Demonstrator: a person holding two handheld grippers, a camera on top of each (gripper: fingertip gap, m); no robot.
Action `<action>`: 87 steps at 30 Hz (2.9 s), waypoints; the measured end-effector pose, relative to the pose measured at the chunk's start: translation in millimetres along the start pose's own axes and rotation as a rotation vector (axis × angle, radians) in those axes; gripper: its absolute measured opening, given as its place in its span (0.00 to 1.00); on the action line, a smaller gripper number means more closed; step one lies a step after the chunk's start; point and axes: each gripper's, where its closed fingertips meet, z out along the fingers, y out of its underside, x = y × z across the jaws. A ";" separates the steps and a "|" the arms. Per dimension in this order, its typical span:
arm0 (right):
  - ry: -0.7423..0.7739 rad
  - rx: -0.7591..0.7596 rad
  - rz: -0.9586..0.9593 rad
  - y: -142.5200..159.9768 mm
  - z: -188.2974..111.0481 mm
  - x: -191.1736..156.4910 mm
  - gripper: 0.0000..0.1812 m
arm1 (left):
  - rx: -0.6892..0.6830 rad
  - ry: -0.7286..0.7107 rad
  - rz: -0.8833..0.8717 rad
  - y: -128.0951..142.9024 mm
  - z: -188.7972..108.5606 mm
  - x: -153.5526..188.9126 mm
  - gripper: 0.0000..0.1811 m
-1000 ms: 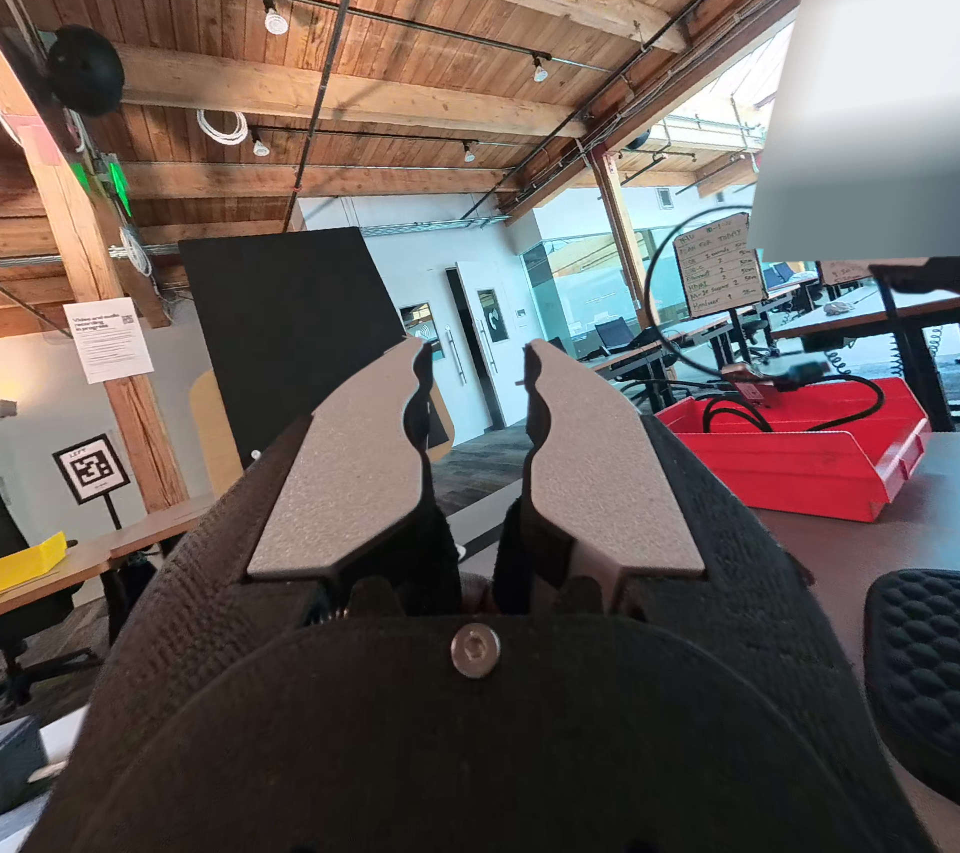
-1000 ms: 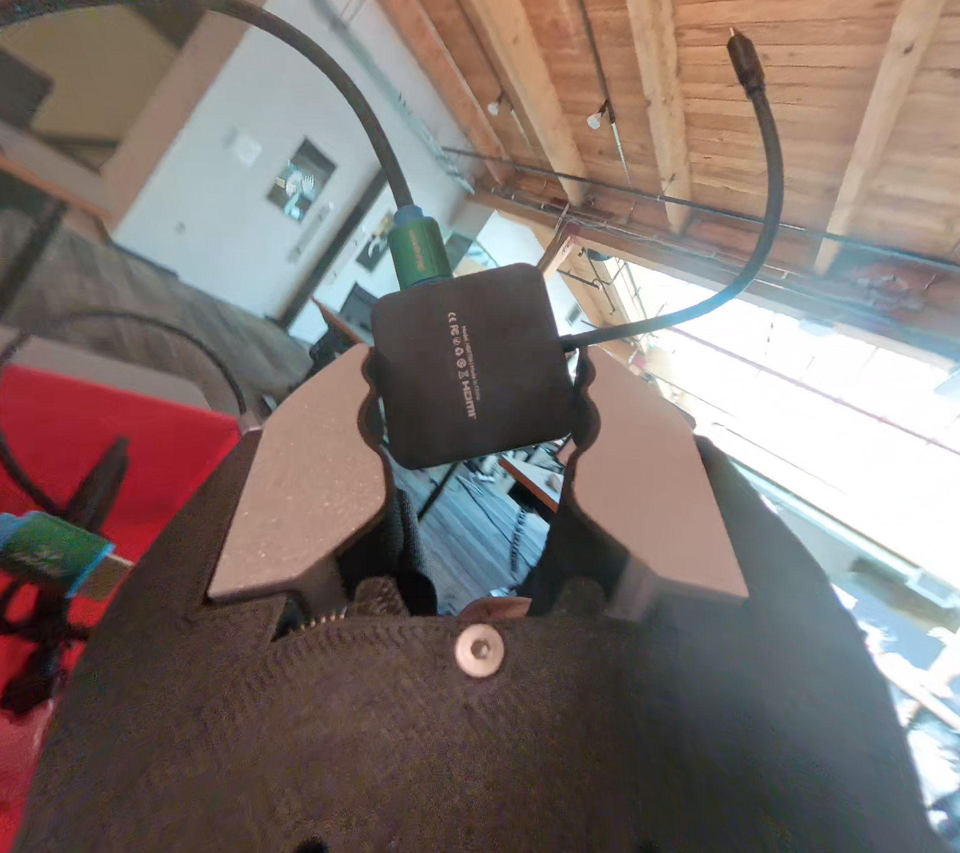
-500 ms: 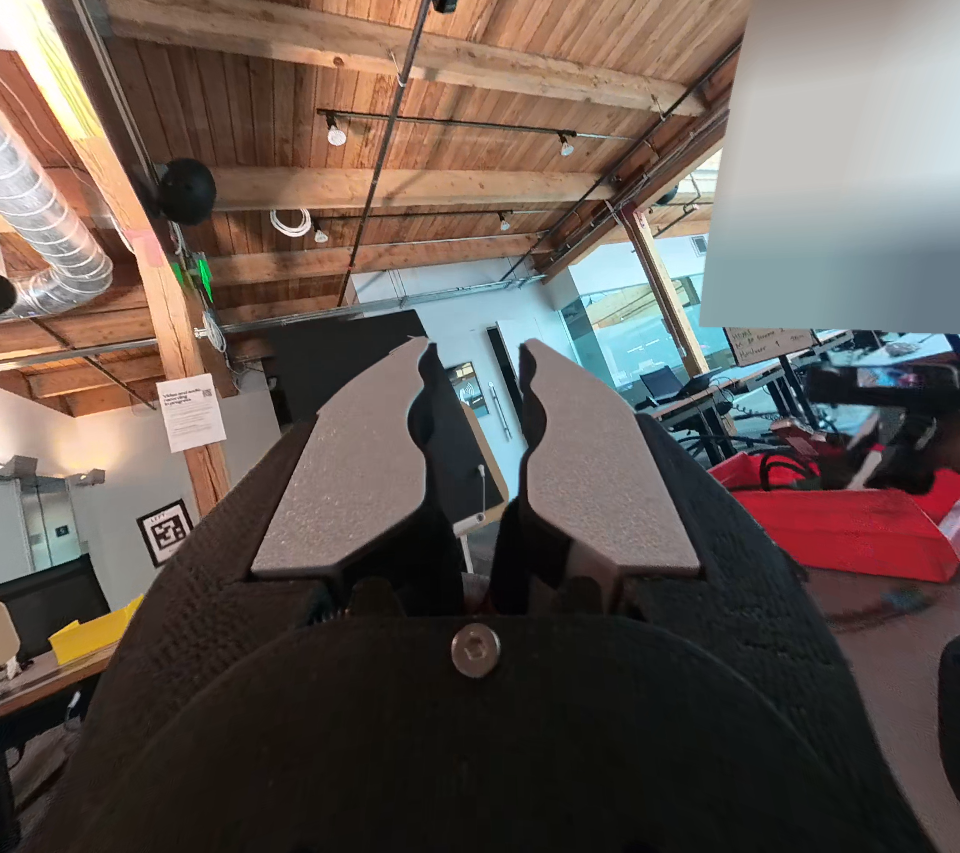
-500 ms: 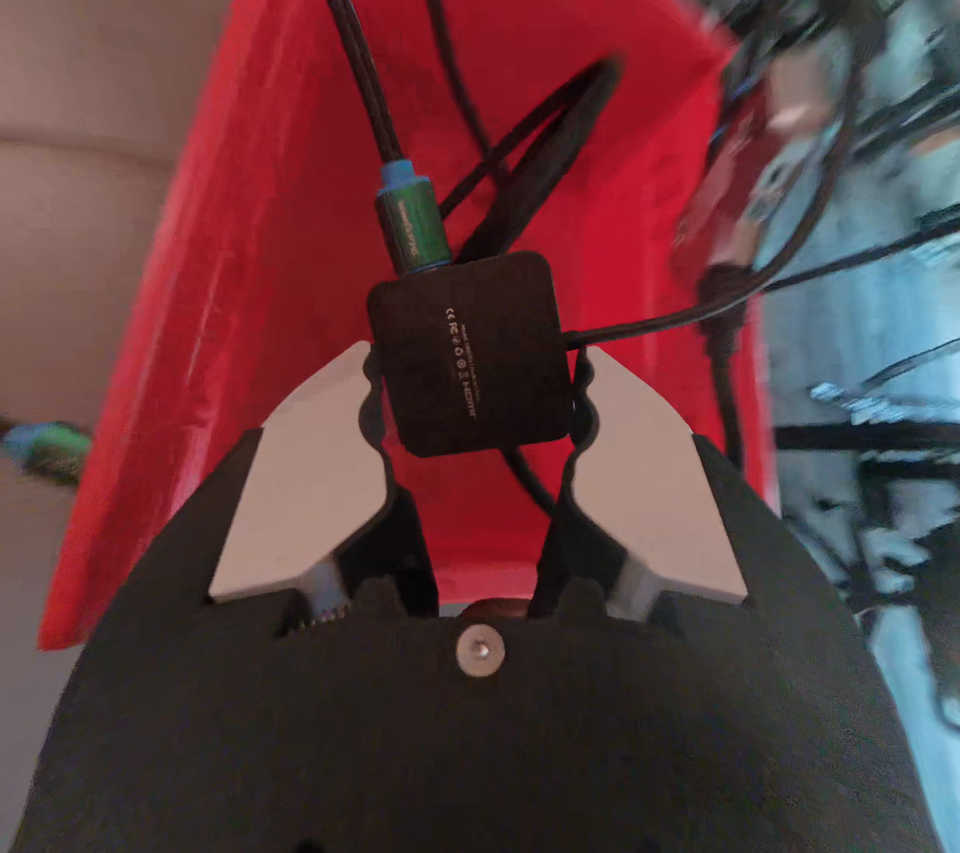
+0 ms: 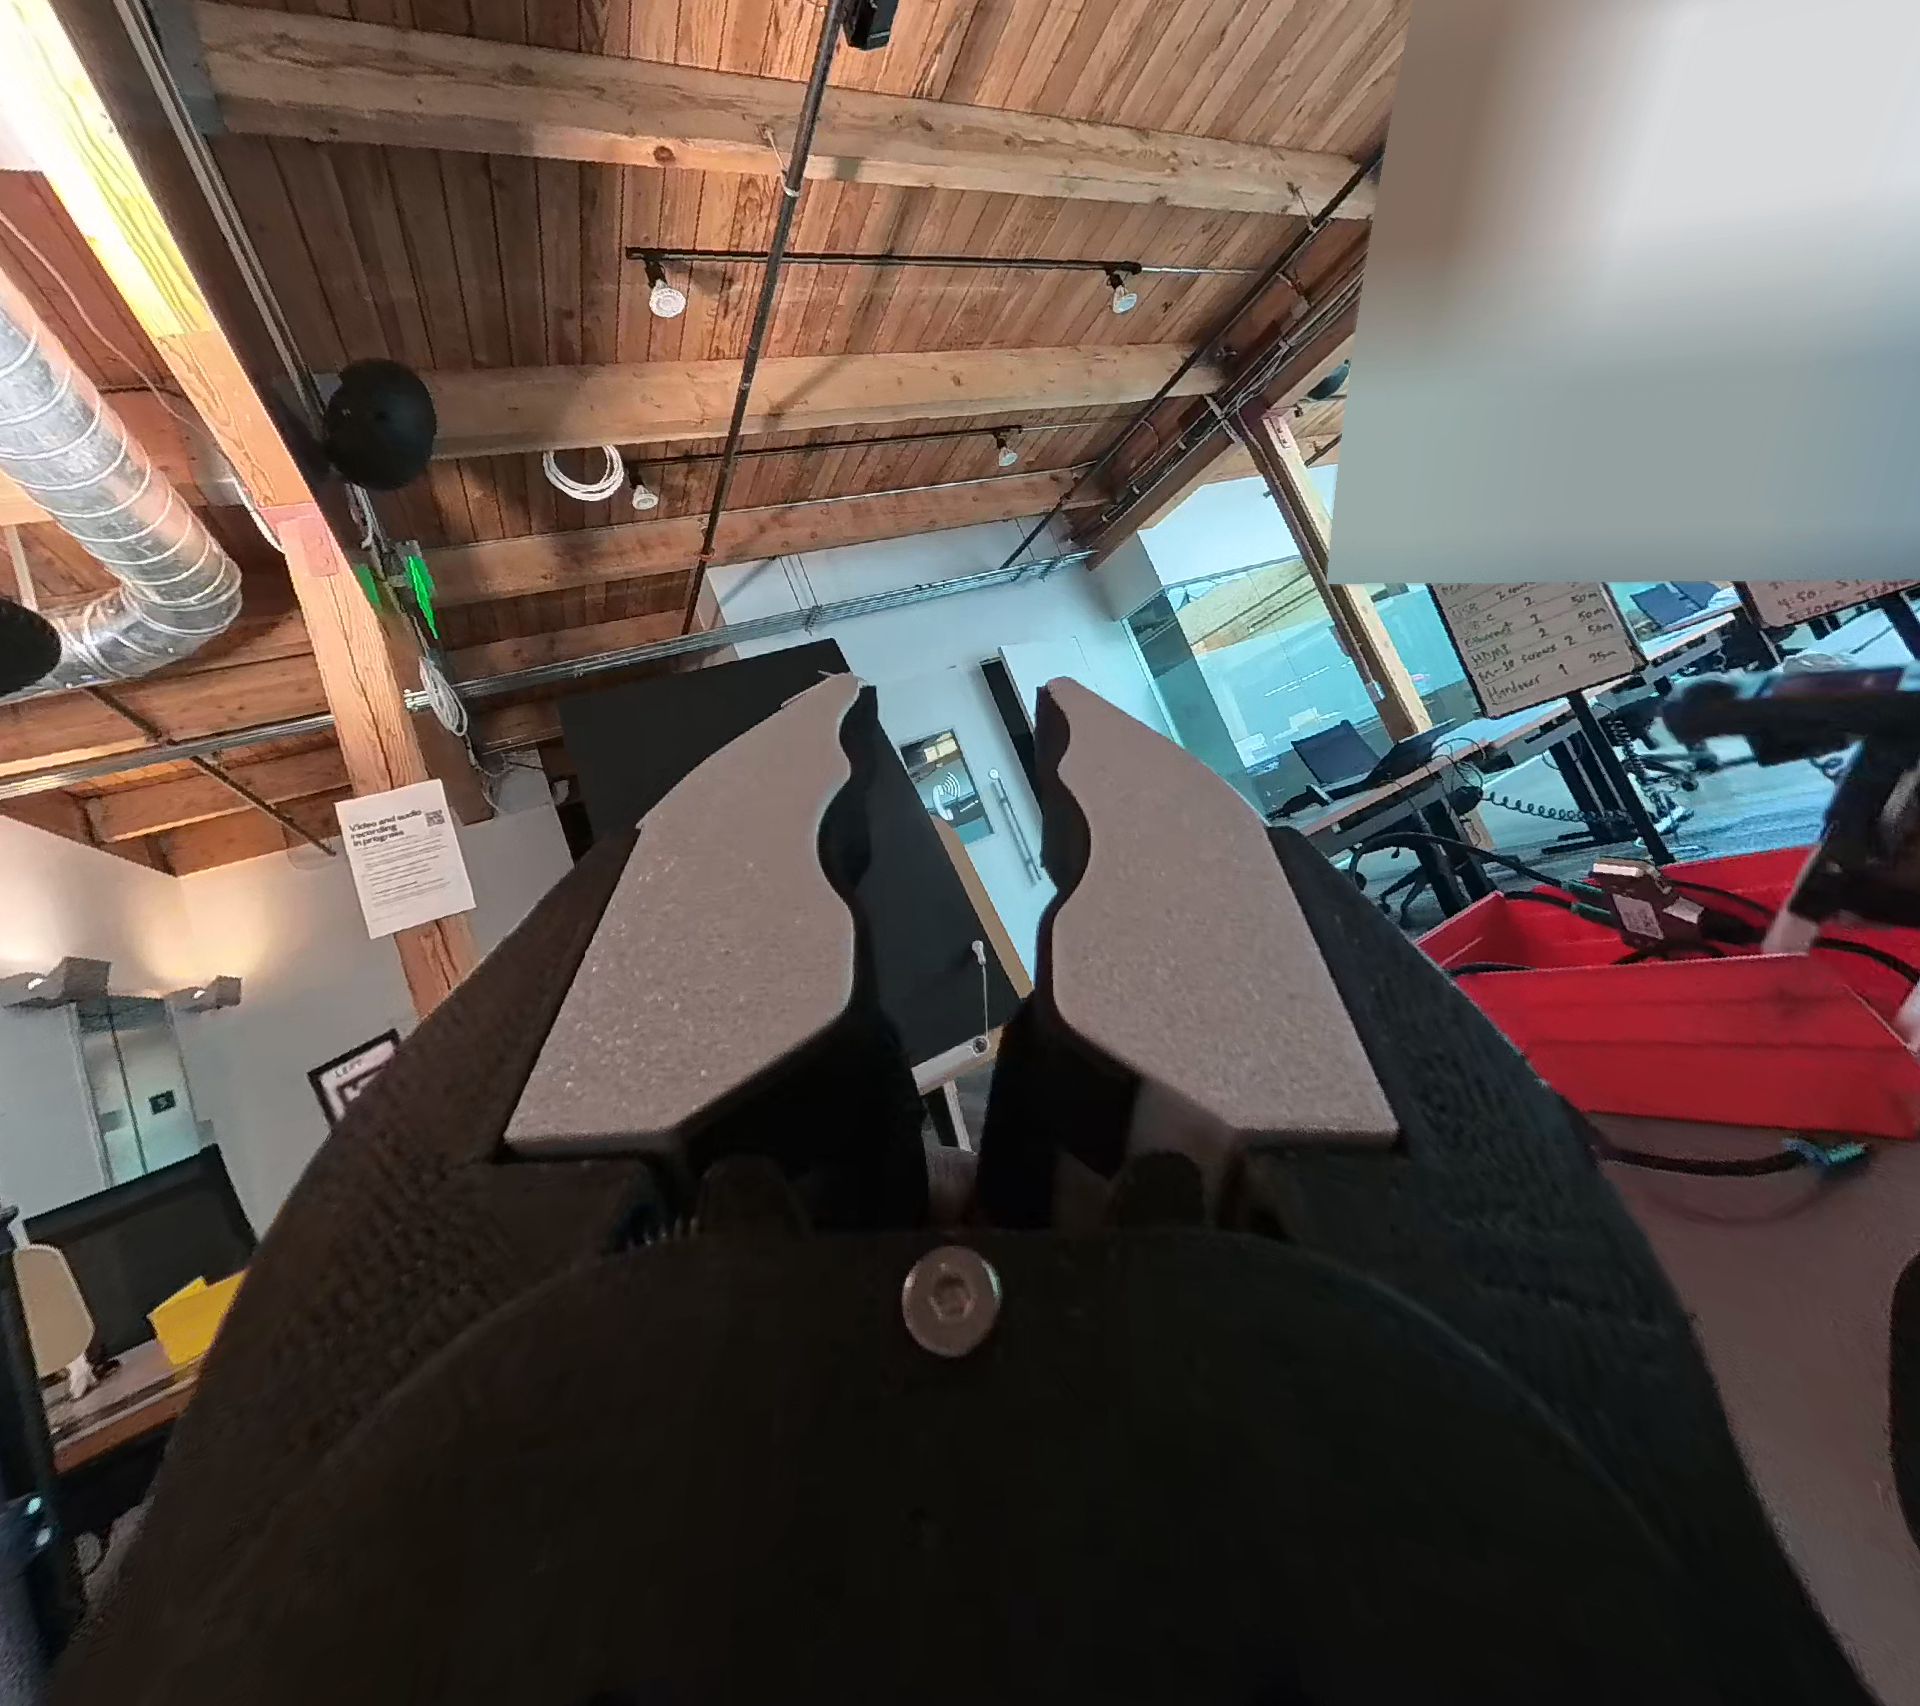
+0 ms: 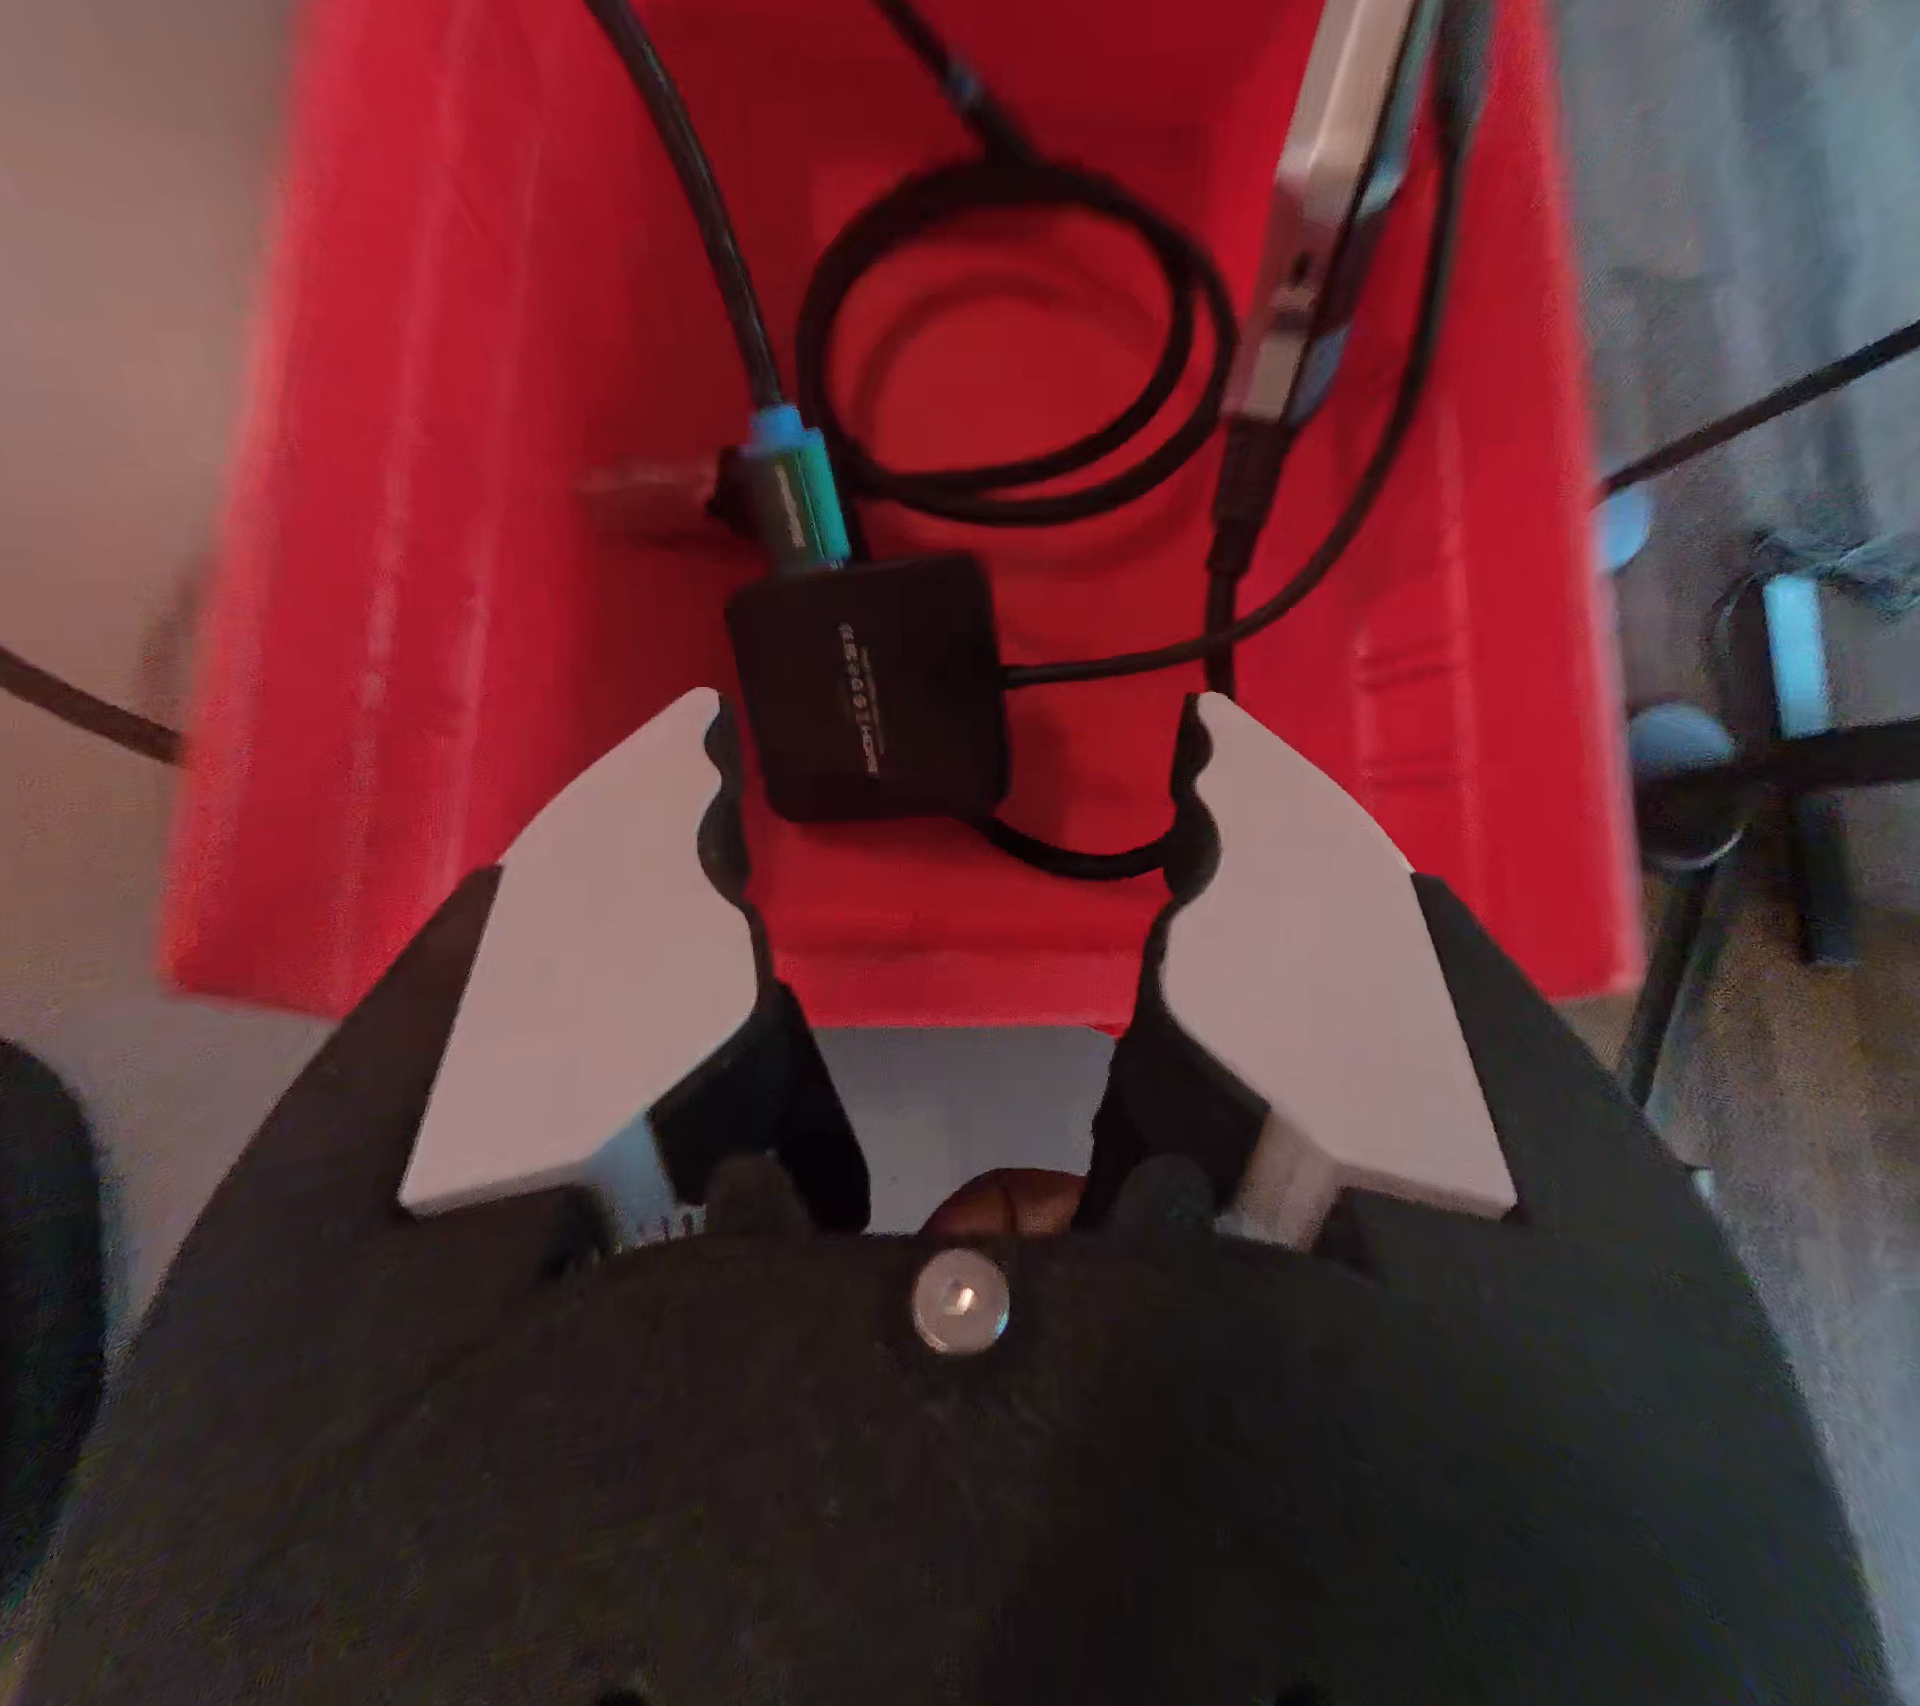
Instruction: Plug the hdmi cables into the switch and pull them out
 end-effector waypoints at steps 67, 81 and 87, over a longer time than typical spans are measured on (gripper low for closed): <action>0.226 0.371 0.126 6.6 7.0 105.9 0.07 | -0.144 -0.136 0.072 5.0 -25.8 -46.7 0.16; -0.097 0.376 0.007 -24.0 15.5 22.0 0.06 | -0.061 -0.256 0.118 -30.9 -55.6 -77.4 0.16; -0.089 0.313 -0.126 -38.8 18.2 -24.2 0.08 | -0.073 -0.271 0.105 -26.2 -59.0 -87.7 0.16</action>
